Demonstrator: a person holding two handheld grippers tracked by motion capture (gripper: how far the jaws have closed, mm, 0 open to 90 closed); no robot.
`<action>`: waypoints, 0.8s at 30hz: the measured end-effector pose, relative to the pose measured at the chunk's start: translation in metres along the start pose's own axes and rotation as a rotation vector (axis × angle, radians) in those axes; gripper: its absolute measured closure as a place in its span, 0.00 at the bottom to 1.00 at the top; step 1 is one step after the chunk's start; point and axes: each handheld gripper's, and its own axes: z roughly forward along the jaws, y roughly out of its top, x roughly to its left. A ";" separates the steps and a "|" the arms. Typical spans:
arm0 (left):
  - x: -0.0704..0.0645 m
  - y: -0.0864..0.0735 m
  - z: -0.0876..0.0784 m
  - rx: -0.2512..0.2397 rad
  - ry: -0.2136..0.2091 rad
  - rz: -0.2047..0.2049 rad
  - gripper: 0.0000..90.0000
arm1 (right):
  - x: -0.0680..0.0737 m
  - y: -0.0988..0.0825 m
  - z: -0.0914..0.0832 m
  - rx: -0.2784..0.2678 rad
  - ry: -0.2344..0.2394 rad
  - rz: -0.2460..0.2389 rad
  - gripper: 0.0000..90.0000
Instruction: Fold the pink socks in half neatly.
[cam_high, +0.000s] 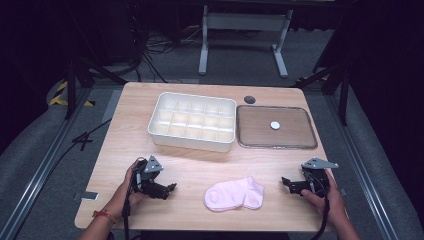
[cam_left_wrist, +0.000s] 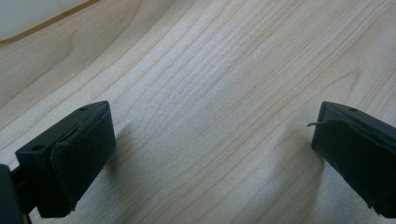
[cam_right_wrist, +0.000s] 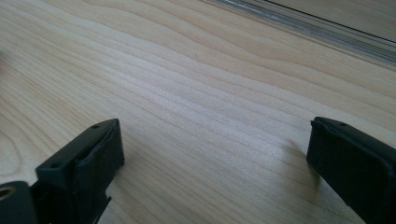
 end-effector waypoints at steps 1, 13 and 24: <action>0.000 0.000 0.000 -0.002 0.000 0.003 0.00 | 0.000 0.000 0.000 0.000 0.001 0.001 0.05; 0.003 -0.004 -0.002 -0.008 -0.048 0.052 0.01 | -0.002 -0.002 -0.003 -0.002 0.016 -0.022 0.08; 0.003 -0.004 -0.002 -0.009 -0.049 0.053 0.01 | -0.001 -0.002 -0.012 -0.030 0.033 -0.033 0.31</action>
